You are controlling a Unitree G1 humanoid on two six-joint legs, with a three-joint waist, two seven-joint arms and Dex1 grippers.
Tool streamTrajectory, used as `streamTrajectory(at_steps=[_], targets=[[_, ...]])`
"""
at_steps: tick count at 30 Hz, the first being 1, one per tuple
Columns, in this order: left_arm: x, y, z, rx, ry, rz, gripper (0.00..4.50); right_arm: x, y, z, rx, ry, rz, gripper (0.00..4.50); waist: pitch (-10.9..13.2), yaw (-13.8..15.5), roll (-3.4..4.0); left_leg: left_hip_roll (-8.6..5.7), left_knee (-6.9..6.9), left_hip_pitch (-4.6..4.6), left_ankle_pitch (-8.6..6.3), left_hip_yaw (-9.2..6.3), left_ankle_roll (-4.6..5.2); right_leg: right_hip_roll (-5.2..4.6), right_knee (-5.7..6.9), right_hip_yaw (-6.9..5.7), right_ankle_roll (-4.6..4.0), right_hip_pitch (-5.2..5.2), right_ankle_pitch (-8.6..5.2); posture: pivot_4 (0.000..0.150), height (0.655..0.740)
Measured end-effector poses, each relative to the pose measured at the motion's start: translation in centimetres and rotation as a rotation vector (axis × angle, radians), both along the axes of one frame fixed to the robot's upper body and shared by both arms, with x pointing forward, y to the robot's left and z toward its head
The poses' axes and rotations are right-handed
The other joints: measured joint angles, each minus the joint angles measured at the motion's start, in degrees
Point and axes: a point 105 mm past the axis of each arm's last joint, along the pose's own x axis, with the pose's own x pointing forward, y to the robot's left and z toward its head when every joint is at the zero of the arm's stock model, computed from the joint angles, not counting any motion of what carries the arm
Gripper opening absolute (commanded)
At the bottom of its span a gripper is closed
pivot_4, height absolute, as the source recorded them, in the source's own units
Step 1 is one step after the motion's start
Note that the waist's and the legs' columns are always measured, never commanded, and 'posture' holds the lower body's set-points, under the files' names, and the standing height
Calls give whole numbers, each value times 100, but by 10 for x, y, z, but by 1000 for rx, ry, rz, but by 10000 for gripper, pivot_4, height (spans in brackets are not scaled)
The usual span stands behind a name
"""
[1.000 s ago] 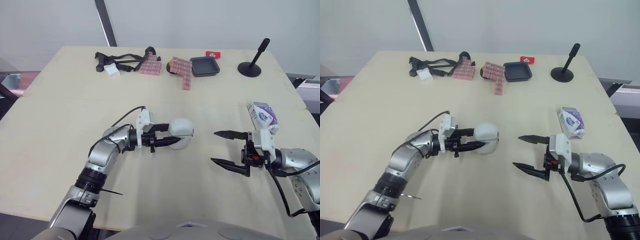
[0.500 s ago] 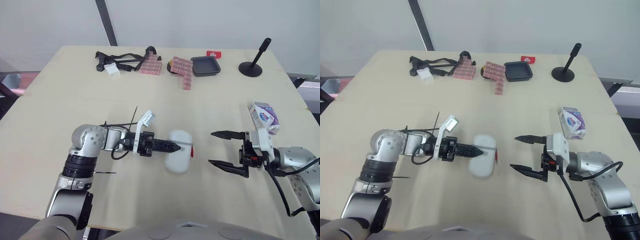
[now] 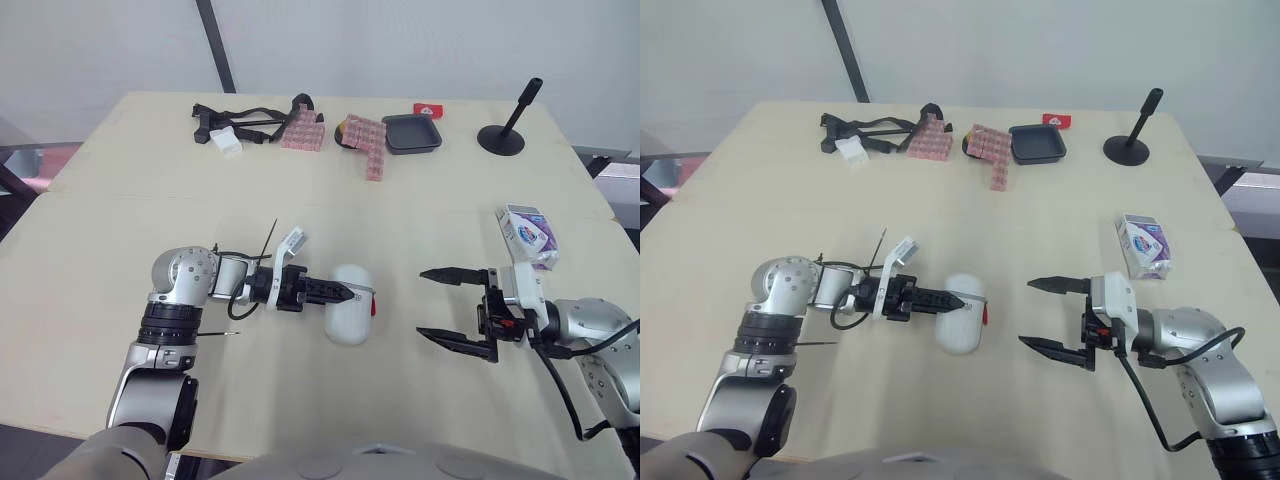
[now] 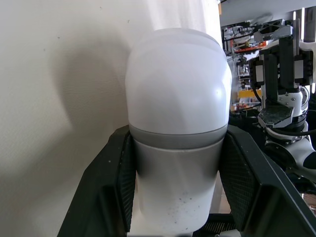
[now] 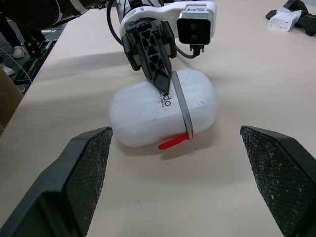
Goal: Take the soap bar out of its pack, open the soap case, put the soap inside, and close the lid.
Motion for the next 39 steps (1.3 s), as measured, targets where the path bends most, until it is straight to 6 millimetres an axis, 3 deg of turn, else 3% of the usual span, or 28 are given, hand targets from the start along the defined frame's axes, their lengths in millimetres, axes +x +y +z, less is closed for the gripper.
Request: streamTrajectory(at_steps=[7, 9, 11, 12, 14, 21, 32, 35, 39], targets=[[0, 0, 1, 3, -30, -32, 18675, 0, 1, 1, 6, -10, 3, 44539, 0, -12, 0, 1, -10, 1, 0, -2, 0, 1, -8, -3, 0, 1, 0, 1500, 7400], [0, 0, 1, 4, -40, -41, 28695, 0, 1, 1, 6, -15, 3, 45000, 0, -21, 0, 1, -12, 2, 0, -2, 0, 1, -9, -4, 0, 1, 0, 1500, 7400], [2, 4, -7, 57, -47, -31, 34712, 1, 2, 2, 5, -22, 5, 45000, 2, -35, 3, 1, -13, 2, 0, -2, 0, 1, -9, -4, 0, 1, 0, 1500, 7400], [2, 4, -5, 43, -55, -42, 39446, 1, 2, 1, 3, -20, 5, 45000, 3, -31, 2, 1, -14, 4, 0, -4, -1, 1, -12, -7, 0, 6, 0, 1500, 7400], [1, 3, -3, 34, -62, -51, 44848, 1, 2, 1, 4, -21, 6, 45000, 2, -28, 4, 0, -15, 6, 0, -4, -1, -2, -16, -7, 0, 9, 0, 1500, 7400], [3, 5, -2, 36, -139, -86, 44848, 2, 2, 0, 4, -20, 6, 45000, 3, -53, 5, 0, -15, 15, 3, -5, 1, -4, -20, -7, -30, 18, -15, 1500, 7400], [23, 38, 4, 131, -496, -63, 44848, 5, 0, -4, -2, -4, -2, 45000, 11, -87, 9, -1, -46, 1, 1, -8, -4, -4, -58, -23, 4, 17, 4, 1500, 7400], [25, 45, 7, 120, -612, -57, 44848, 7, -1, -5, -6, -3, -13, 45000, 14, -69, 8, 1, -58, -6, 13, -10, -29, 0, -69, -31, 6, 13, 4, 1500, 7400], [35, 56, 18, 115, -898, -5, 44848, 12, -3, -6, 2, -23, -53, 45000, 16, -63, 6, 1, -63, -7, 12, -10, -32, -2, -77, -35, 7, 14, 4, 1500, 7400]])
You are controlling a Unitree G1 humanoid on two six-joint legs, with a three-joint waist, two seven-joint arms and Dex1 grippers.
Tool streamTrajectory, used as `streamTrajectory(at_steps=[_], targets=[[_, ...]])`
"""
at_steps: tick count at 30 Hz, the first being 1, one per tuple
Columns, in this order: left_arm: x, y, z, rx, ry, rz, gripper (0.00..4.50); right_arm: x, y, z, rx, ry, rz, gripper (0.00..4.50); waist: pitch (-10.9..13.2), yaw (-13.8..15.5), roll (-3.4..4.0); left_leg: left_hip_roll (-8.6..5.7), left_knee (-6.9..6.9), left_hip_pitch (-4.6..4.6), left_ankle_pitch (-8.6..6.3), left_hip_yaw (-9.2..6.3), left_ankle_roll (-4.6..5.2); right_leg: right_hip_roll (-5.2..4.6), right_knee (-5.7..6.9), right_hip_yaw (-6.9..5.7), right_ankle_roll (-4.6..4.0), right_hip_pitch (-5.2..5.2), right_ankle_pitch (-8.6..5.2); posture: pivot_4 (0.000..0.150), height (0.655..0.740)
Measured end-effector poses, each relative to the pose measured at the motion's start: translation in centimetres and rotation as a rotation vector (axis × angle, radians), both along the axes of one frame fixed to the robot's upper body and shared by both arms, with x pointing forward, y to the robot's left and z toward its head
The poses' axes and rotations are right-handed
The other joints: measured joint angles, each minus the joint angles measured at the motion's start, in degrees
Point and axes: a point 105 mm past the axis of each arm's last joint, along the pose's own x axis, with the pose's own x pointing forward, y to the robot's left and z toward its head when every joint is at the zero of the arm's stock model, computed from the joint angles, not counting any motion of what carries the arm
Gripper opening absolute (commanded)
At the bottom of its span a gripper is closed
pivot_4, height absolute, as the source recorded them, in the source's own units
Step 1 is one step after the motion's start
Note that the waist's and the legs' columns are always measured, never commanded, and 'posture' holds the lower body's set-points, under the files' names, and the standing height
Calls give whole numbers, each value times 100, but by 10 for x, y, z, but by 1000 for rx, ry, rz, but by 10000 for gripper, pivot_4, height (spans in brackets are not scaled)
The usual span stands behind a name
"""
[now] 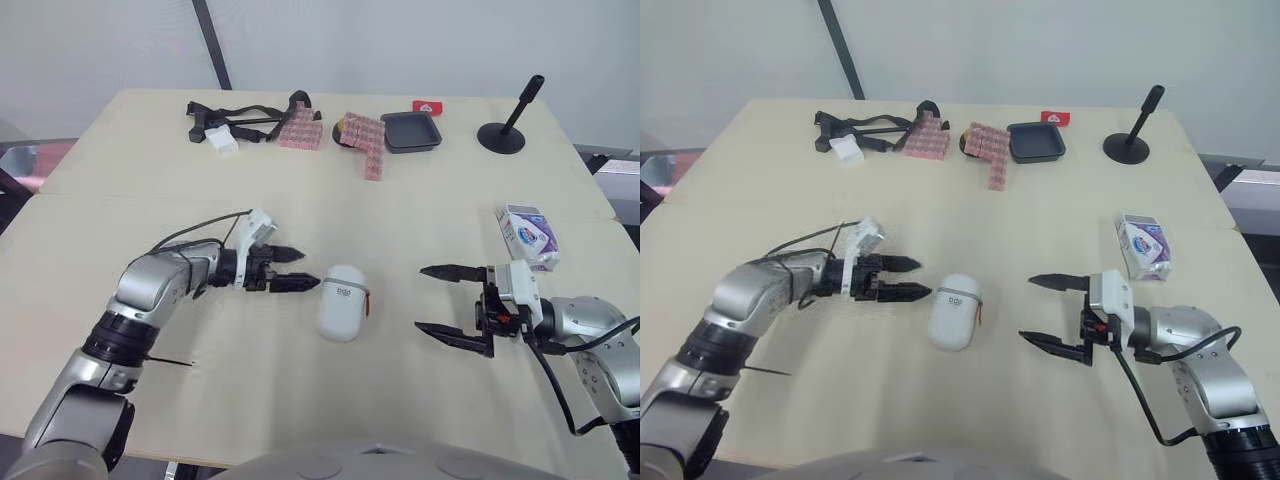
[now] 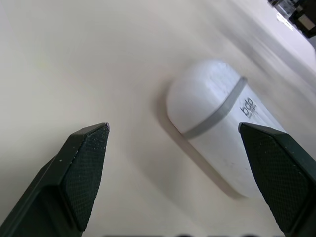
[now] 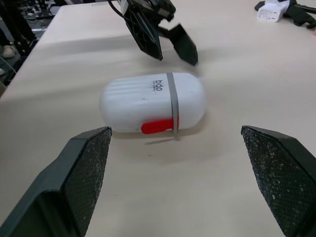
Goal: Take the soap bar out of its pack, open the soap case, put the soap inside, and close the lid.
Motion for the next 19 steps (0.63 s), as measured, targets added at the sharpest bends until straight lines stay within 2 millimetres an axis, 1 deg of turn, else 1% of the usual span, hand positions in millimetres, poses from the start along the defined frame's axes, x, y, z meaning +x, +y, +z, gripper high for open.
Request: streamTrajectory(at_steps=[1, 2, 3, 4, 6, 8, 10, 13, 16, 19], targets=[[2, 2, 2, -2, -73, 11, 44848, 3, 0, 0, 7, -10, -15, 45000, 2, -3, -2, 0, 1, 0, 0, 0, 0, 0, 0, 0, 0, 0, 0, 1500, 7400], [2, 2, 3, -3, -95, 14, 44848, 4, 0, 0, 8, -13, -20, 45000, 2, -3, -3, 0, 2, -1, 0, 0, 0, -1, 1, 0, 0, 0, 0, 1500, 7400], [2, 2, 5, -3, -158, 16, 44848, 6, -1, 0, 5, -20, -34, 45000, 4, 2, -5, 0, 3, 1, 0, 0, 0, -2, 5, -1, 1, 0, 0, 1500, 7400], [4, 7, 7, -10, -261, 65, 44848, 12, -1, 1, 29, -39, -77, 45000, 4, 4, -7, 0, 3, 6, 0, 0, -1, -2, 10, -1, 0, 3, 0, 1500, 7400], [3, 11, 2, -15, -316, 120, 44848, 17, -4, -4, 48, -27, -136, 45000, 5, -11, -7, 1, 3, 5, 0, -1, -1, -2, 11, -2, 1, 3, 0, 1500, 7400], [3, 16, -6, -2, -331, 158, 44848, 20, -6, -10, 43, -25, -173, 45000, 5, -14, -7, 2, 5, 5, 0, -1, -1, -1, 13, -3, 1, 2, 0, 1500, 7400], [2, 21, -9, 3, -342, 188, 44848, 22, -8, -13, 43, -28, -200, 45000, 5, -14, -8, 2, 7, 6, 0, -1, -1, -1, 16, -2, 0, 2, 0, 1500, 7400], [2, 25, -11, 7, -353, 223, 44848, 25, -6, -14, 55, -46, -230, 45000, 5, -17, -8, 2, 9, 8, 0, -1, -1, -2, 20, -1, 0, 2, 0, 1500, 7400], [0, 31, -20, 24, -334, 273, 44848, 26, -7, -16, 57, -46, -256, 45000, 6, -32, -9, 3, 10, 8, 0, -1, 0, -1, 20, -1, 0, 2, 0, 1500, 7400], [0, 33, -24, 42, -329, 296, 44848, 26, -8, -16, 56, -48, -263, 45000, 6, -33, -9, 3, 11, 9, 0, -1, 1, -1, 23, -1, 0, 2, 0, 1500, 7400]])
